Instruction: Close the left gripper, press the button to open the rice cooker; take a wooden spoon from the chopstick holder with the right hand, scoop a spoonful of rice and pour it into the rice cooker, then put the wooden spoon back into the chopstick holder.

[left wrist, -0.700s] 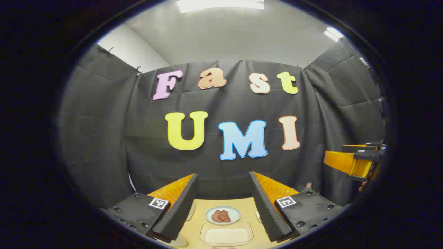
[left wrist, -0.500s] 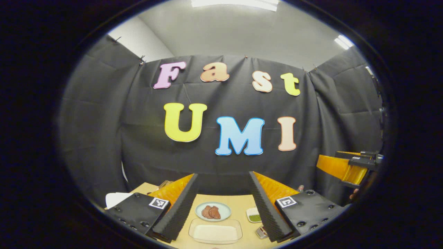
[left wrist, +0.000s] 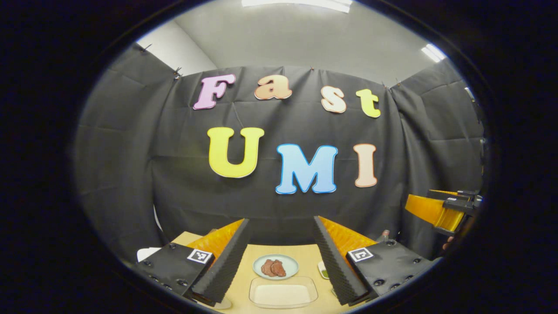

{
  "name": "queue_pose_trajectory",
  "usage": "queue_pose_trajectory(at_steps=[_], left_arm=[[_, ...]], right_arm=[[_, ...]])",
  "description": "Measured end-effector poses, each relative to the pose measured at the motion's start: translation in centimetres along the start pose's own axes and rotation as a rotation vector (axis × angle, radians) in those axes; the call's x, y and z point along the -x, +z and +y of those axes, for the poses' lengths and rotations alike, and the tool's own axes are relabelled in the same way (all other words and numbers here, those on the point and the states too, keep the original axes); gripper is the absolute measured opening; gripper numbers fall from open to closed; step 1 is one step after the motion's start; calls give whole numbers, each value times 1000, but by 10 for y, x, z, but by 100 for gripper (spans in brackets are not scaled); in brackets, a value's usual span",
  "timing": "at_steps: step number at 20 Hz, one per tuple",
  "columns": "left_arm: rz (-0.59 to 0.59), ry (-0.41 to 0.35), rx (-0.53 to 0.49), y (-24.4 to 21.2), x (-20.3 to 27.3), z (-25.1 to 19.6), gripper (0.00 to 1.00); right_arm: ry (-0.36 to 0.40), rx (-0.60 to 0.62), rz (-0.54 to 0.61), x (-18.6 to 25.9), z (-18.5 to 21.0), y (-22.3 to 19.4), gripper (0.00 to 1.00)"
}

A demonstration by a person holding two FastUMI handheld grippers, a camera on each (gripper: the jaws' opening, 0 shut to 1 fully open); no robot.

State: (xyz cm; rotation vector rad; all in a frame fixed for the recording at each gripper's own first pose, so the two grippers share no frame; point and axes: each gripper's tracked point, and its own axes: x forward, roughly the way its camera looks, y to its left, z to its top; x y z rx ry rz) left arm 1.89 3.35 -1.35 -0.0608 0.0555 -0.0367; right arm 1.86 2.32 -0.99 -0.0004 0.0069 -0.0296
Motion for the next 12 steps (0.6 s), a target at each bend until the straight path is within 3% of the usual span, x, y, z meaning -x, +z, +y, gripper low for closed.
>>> queue_pose_trajectory(at_steps=[7,10,12], left_arm=[[5,26,-43,-4,-5,15,99],[15,22,-42,-11,-13,23,90],[22,37,-62,-15,-14,30,64]], right_arm=[[18,16,10,-11,9,-5,97],[21,11,18,-14,9,-10,97],[24,7,24,-17,10,-13,97]])
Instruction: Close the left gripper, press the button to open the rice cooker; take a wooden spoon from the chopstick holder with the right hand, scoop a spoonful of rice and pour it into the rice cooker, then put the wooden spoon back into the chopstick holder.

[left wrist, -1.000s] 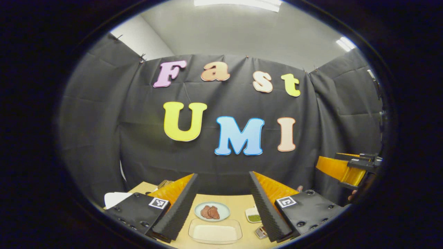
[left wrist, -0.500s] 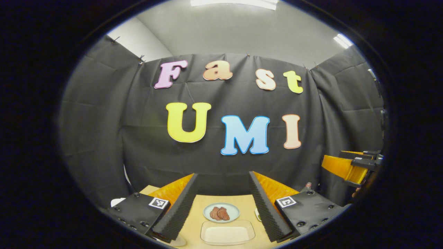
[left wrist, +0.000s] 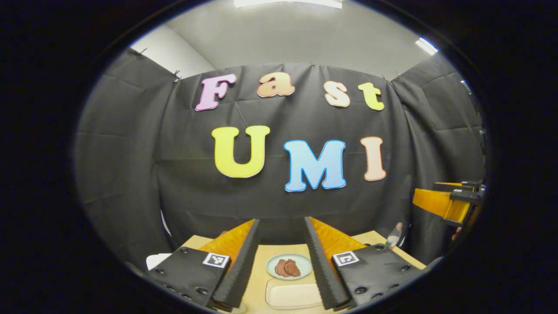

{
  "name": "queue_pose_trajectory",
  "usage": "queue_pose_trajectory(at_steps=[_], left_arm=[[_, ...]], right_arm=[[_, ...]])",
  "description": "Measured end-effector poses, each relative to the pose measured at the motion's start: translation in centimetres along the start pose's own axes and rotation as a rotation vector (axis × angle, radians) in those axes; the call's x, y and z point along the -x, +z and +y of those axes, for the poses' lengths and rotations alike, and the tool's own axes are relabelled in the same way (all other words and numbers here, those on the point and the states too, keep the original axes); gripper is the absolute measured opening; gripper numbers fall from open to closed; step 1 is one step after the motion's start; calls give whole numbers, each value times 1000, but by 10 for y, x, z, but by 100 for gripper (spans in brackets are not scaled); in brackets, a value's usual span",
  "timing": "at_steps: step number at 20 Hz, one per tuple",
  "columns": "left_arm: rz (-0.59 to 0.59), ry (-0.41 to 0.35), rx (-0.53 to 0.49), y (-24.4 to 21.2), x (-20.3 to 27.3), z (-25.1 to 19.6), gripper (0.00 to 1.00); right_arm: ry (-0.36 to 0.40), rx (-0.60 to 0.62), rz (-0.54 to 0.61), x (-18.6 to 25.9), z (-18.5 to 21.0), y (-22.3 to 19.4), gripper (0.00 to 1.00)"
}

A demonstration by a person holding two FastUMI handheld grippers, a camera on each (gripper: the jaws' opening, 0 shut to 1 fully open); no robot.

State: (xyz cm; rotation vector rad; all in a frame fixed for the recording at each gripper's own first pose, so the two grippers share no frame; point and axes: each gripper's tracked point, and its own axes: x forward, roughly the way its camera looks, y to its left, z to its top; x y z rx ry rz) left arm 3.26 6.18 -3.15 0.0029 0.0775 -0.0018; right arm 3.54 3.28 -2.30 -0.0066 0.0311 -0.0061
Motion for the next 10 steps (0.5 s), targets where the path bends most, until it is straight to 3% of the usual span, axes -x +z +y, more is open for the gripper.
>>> queue_pose_trajectory(at_steps=[3,4,10], left_arm=[[16,83,-22,-14,3,28,24],[37,75,-7,-18,6,30,11],[158,83,37,-62,4,59,9]], right_arm=[[7,7,6,-3,1,-4,97],[7,9,8,-4,1,-6,97],[22,4,38,-11,5,-19,97]])
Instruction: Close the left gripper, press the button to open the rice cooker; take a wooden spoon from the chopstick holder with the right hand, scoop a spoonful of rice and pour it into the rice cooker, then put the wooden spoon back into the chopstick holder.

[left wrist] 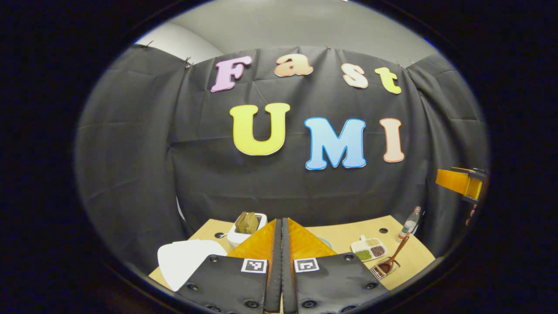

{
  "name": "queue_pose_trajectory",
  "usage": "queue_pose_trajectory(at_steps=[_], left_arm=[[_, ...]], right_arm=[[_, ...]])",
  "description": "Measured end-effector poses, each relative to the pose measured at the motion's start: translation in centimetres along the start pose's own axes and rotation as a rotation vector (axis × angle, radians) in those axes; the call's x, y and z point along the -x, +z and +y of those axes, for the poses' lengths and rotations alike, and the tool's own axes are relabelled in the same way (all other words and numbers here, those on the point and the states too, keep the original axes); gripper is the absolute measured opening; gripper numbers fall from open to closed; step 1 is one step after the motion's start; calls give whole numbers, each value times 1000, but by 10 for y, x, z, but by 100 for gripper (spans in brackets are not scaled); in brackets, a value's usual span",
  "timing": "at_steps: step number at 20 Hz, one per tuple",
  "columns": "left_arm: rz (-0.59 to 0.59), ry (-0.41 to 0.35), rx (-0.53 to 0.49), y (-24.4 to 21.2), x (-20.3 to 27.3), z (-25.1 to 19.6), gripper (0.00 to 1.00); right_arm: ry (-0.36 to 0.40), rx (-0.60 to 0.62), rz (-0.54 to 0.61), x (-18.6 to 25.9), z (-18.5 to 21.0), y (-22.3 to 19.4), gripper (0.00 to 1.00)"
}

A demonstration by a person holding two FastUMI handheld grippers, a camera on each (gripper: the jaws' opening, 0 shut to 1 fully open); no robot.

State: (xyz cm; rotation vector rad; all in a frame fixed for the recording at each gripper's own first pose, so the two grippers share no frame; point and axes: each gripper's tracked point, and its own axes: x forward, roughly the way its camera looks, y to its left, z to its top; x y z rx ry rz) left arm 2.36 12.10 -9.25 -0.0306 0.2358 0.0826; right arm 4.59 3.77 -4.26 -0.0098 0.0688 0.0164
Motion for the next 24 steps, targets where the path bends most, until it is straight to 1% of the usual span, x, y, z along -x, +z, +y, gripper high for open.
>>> queue_pose_trajectory(at_steps=[1,5,6,7,9,12,18,22,24], left_arm=[[24,10,15,-9,0,7,10],[96,58,40,-39,3,42,8],[115,69,44,-47,4,52,11],[133,78,54,-54,6,62,9],[191,93,100,-75,8,81,9],[236,137,167,-97,13,118,9],[348,197,232,-140,21,168,9],[430,185,299,-170,21,170,9],[467,189,303,-186,18,173,9]], right_arm=[[3,1,3,-1,0,-1,97],[8,5,17,-4,0,-8,97],[9,7,21,-6,1,-11,97],[12,9,27,-6,1,-13,97],[18,10,39,-7,3,-19,97],[25,18,53,-8,6,-26,97],[23,16,89,-9,6,-42,97],[21,18,101,-9,6,-47,97],[19,20,103,-9,5,-47,97]])
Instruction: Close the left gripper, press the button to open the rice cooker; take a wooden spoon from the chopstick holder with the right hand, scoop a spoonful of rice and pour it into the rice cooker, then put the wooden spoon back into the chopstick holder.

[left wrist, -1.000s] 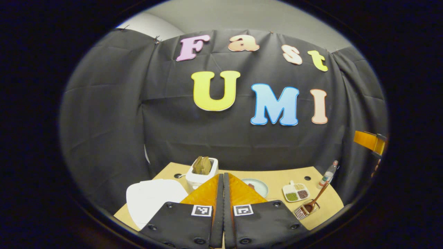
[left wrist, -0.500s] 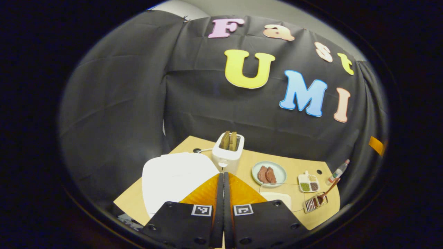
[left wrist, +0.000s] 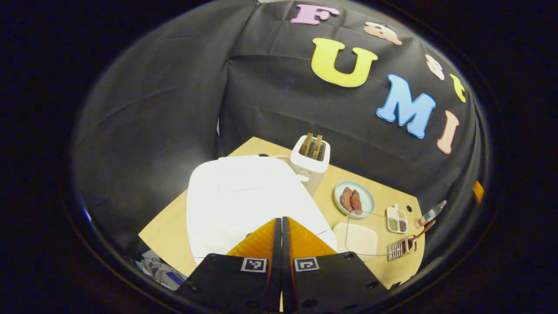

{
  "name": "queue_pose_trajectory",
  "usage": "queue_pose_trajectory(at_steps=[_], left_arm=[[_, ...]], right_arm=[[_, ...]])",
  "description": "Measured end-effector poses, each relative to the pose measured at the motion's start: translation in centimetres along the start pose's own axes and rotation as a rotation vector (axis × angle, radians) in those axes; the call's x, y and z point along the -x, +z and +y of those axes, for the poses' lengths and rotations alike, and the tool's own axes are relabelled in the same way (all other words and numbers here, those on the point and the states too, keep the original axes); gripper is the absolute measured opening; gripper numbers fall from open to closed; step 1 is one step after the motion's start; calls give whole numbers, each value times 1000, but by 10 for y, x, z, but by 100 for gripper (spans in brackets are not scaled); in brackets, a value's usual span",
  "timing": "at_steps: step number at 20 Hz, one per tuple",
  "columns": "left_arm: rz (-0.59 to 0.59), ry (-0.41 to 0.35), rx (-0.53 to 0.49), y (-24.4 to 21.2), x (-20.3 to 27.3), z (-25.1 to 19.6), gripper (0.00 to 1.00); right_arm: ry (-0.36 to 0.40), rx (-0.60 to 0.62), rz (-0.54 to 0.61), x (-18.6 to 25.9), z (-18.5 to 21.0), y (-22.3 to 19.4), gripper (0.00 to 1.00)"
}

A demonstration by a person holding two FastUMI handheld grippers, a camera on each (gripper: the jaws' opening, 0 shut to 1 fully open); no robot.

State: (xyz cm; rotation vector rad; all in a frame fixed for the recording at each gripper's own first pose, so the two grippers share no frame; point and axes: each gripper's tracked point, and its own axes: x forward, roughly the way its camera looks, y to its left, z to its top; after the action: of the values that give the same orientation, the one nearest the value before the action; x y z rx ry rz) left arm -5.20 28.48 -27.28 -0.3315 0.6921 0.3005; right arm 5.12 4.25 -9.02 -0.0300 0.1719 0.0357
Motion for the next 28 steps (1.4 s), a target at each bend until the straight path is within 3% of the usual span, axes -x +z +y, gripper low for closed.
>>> queue_pose_trajectory(at_steps=[5,10,15,17,20,21,24,26,28], left_arm=[[123,48,-8,-42,-19,12,9],[96,52,-28,-28,-24,13,8],[-286,122,-154,74,32,3,10],[-391,92,-151,103,65,-17,11],[-509,30,-131,131,94,-43,32],[-548,12,-134,138,101,-51,33],[-617,-41,-166,149,120,-78,81],[-638,-94,-188,152,123,-95,92],[-656,-158,-208,152,124,-112,89]], right_arm=[[-6,15,3,1,0,0,97],[-6,16,5,3,1,-1,97],[-4,20,1,4,2,-1,97],[1,6,-14,6,3,4,97],[-2,21,-46,10,2,11,97],[-9,28,-50,12,0,13,97],[-39,19,-55,20,-5,13,97],[-66,15,-63,26,-8,13,97],[-99,20,-72,34,-12,12,97]])
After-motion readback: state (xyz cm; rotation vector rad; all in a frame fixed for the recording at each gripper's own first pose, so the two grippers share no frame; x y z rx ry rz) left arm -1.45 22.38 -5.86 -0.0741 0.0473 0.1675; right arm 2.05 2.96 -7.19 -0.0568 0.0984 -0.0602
